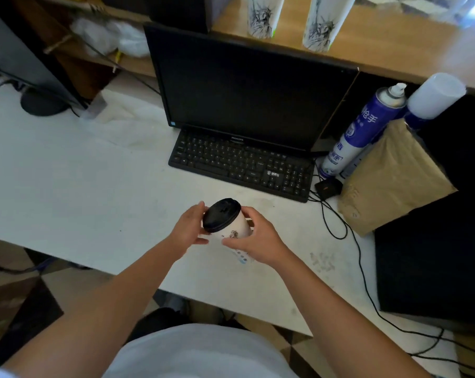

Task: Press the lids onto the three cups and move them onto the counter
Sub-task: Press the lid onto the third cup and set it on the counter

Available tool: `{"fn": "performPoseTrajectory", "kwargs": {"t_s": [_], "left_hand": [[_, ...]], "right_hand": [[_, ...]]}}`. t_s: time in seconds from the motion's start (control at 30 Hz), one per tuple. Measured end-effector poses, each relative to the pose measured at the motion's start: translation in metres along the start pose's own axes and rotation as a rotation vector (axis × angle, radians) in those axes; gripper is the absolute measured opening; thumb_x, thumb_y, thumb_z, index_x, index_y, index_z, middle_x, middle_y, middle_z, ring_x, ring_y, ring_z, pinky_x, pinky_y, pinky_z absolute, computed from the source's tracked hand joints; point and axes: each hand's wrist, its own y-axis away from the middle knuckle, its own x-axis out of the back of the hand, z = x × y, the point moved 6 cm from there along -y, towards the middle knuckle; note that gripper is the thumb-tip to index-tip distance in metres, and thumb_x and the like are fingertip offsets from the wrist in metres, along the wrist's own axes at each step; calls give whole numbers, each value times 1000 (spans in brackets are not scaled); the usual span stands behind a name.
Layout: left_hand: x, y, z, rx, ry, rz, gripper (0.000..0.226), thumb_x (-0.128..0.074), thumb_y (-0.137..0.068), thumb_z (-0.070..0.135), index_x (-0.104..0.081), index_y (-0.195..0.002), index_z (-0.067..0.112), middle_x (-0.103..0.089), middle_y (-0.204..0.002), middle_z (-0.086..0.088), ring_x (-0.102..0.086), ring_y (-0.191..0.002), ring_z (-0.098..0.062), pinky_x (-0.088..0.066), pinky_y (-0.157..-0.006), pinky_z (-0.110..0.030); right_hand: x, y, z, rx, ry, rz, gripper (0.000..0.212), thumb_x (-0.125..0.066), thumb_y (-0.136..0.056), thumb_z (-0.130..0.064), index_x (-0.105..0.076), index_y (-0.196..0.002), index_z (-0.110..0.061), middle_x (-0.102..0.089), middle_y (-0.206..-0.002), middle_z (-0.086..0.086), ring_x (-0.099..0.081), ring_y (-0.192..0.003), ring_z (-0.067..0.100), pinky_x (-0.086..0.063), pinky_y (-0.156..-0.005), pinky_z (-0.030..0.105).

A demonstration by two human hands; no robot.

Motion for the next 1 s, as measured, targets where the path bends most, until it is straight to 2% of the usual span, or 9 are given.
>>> {"fn": "performPoseTrajectory", "kwargs": {"t_s": [0.07, 0.1, 0.17, 0.23, 0.37, 0.53, 0.63, 0.83, 1.0], "left_hand": [[25, -3, -8, -228, -569, 212, 45, -44, -100, 47, -52, -133, 17, -54, -138, -15, -52, -117, -32, -44, -95, -41], [36, -5, -18, -255, -773, 248, 56, -45, -98, 53, -43, -142, 19, -43, -148, -15, -43, -128, -36, -39, -103, -45], [59, -14, -47, -171, -1023, 240, 78, -40, -91, 69, -22, -153, 26, -18, -162, -12, -21, -142, -43, -31, -112, -54], [79, -24, -72, -89, -1166, 193, 90, -35, -85, 78, -8, -156, 30, 2, -166, -11, -6, -146, -48, -21, -114, -61], [103, -37, -87, -126, -1227, 159, 96, -32, -81, 83, 4, -156, 36, 16, -165, -9, 6, -146, -51, -11, -114, -68], [116, -51, -84, -231, -1277, 148, 96, -25, -79, 85, 5, -157, 37, 15, -166, -8, 4, -144, -53, -12, -111, -70], [118, -60, -81, -249, -1333, 120, 96, -21, -79, 86, 5, -157, 36, 14, -166, -9, 5, -144, -54, -10, -110, -70], [120, -77, -89, -273, -1358, 86, 100, -8, -75, 87, 9, -156, 32, 15, -165, -11, 14, -142, -56, -1, -106, -74], [121, -82, -100, -282, -1291, 21, 97, 12, -68, 88, 35, -145, 34, 47, -150, -6, 43, -134, -49, 25, -102, -71]], "right_hand": [[0, -2, -3, 17, 140, 41, 82, -91, -66, -30, -51, -137, -28, -56, -130, -6, -58, -112, 14, -55, -90, 29], [0, -3, -7, 29, 233, 52, 83, -90, -67, -29, -49, -139, -26, -53, -132, -5, -56, -115, 16, -53, -95, 32], [2, -5, -14, 55, 418, 65, 83, -88, -68, -28, -48, -141, -24, -51, -135, -4, -52, -119, 19, -48, -103, 37], [6, -7, -27, 75, 570, 87, 83, -86, -67, -27, -48, -141, -25, -50, -138, -3, -50, -123, 22, -44, -106, 42], [23, -11, -67, 139, 927, 143, 82, -83, -71, -28, -44, -143, -26, -48, -138, -3, -47, -126, 24, -34, -114, 45], [39, -14, -133, 116, 1501, 156, 77, -80, -75, -21, -43, -142, -21, -47, -141, 5, -45, -132, 31, -23, -119, 58], [38, -15, -164, 41, 1726, 126, 76, -81, -75, -20, -45, -142, -19, -49, -142, 9, -45, -132, 35, -20, -118, 64], [-3, -23, -172, -53, 1948, -1, 69, -73, -85, -26, -45, -147, -16, -48, -146, 13, -43, -136, 39, -12, -118, 70], [-39, -23, -158, -89, 1956, -48, 63, -70, -87, -31, -48, -144, -16, -52, -142, 12, -47, -132, 38, -15, -120, 69]]}}
